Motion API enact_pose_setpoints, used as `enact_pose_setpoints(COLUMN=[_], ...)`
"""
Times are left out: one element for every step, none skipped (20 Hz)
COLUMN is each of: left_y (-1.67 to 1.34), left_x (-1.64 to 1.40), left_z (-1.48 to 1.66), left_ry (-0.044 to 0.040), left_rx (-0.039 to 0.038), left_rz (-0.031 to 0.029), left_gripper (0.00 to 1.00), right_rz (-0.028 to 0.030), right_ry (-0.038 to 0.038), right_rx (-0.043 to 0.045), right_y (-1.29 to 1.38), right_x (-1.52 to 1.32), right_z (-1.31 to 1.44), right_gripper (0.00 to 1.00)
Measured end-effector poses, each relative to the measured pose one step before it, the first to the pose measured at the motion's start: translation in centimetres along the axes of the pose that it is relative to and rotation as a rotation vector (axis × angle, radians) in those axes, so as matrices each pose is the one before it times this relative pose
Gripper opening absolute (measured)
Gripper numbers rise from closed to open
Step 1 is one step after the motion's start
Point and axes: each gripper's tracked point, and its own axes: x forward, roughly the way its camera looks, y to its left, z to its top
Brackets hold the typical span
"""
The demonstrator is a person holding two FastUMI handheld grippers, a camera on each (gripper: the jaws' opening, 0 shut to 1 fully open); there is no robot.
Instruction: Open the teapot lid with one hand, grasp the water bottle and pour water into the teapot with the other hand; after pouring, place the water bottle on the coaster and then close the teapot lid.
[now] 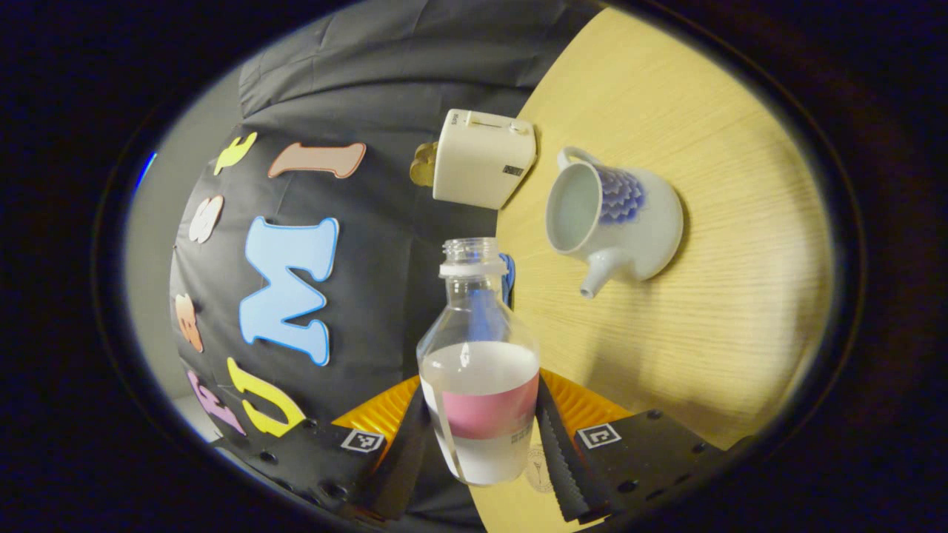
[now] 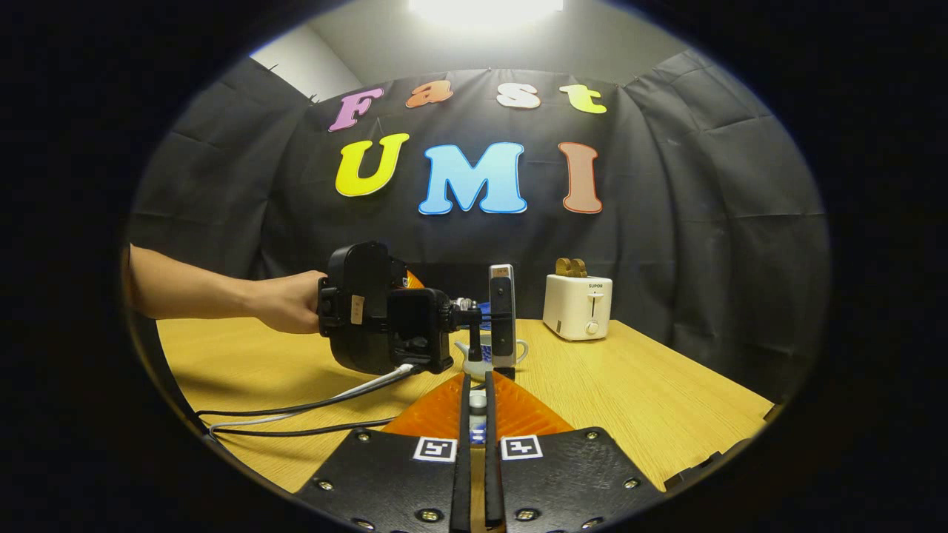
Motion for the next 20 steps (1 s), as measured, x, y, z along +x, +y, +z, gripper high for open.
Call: enact_pose_setpoints(left_y=[0.057, 0.258, 0.155, 0.022, -0.006, 0.029, 0.063, 0.029, 0.056, 0.152, 0.067, -0.071, 0.072, 0.18, -0.022, 0.026, 0.084, 0.091, 0.063, -0.031], left_x=[0.115, 0.112, 0.092, -0.076, -0.034, -0.077, -0.052, -0.009, -0.048, -0.02, -0.03, 0.006, -0.052, 0.029, 0.016, 0.091, 0.095, -0.074, 0.071, -0.058], left_z=[0.035, 0.057, -0.012, -0.065, 0.014, 0.139, 0.143, 0.112, 0.105, 0.042, 0.076, -0.085, 0.043, 0.112, 0.168, 0.061, 0.088, 0.024, 0.001, 0.057], left_ry=[0.00245, 0.00194, 0.0025, 0.00318, 0.00303, -0.00244, -0.00098, 0.00188, 0.00013, -0.00049, -0.00088, 0.00283, 0.0001, 0.00054, 0.00046, 0.00286, -0.00014, 0.00149, 0.00321, -0.00015], left_rx=[0.02022, 0.02035, 0.02048, 0.02293, 0.02066, 0.01713, 0.0189, 0.0218, 0.01775, 0.01605, 0.01277, 0.01557, 0.01517, 0.01269, 0.01221, 0.00994, 0.00993, 0.00801, 0.0105, 0.00716], left_rz=[-0.00113, 0.00097, 0.00117, -0.00482, -0.01174, -0.00898, -0.00364, -0.00161, 0.00228, -0.00079, -0.00262, -0.00743, -0.00048, 0.00263, -0.003, -0.00422, -0.00085, -0.00136, -0.00449, -0.00065], left_gripper=[0.86, 0.86, 0.86, 0.86, 0.86, 0.86, 0.86, 0.86, 0.86, 0.86, 0.86, 0.86, 0.86, 0.86, 0.87, 0.87, 0.87, 0.87, 0.87, 0.87], right_rz=[0.00012, 0.00028, 0.00068, 0.00061, -0.00274, -0.00034, -0.00113, -0.00092, -0.00046, 0.00001, -0.00067, -0.00087, -0.00047, -0.00053, -0.00056, -0.00057, -0.00032, -0.00051, -0.00098, 0.00026], right_ry=[0.00043, -0.00008, -0.00032, -0.00328, -0.00335, -0.00142, 0.00219, 0.00094, 0.00023, -0.00033, -0.00114, -0.00143, -0.00029, -0.00012, -0.00008, 0.00076, 0.00053, -0.00025, -0.00015, -0.0002], right_rx=[0.00078, 0.00104, 0.0002, 0.00118, 0.00043, 0.00162, 0.00099, 0.0008, -0.00029, -0.00173, 0.00002, 0.00097, 0.0007, 0.0005, -0.00037, -0.00171, -0.00161, -0.00013, -0.00032, 0.00025], right_y=[-0.004, -0.02, -0.003, -0.01, -0.104, -0.033, -0.003, -0.06, -0.018, 0.0, -0.035, 0.032, -0.093, -0.034, -0.02, 0.023, -0.021, -0.032, -0.031, 0.031], right_x=[0.005, 0.018, 0.003, -0.052, -0.064, -0.01, 0.097, 0.014, -0.026, 0.01, 0.017, -0.089, -0.034, 0.084, 0.03, -0.022, -0.023, 0.004, -0.01, -0.031], right_z=[0.022, -0.038, 0.008, 0.055, 0.061, 0.062, -0.146, 0.009, 0.064, -0.032, 0.007, -0.048, 0.019, 0.004, -0.021, -0.028, 0.087, -0.01, 0.041, -0.101], right_gripper=[0.07, 0.07, 0.07, 0.07, 0.07, 0.07, 0.07, 0.07, 0.07, 0.07, 0.07, 0.07, 0.07, 0.07, 0.07, 0.07, 0.07, 0.07, 0.07, 0.07])
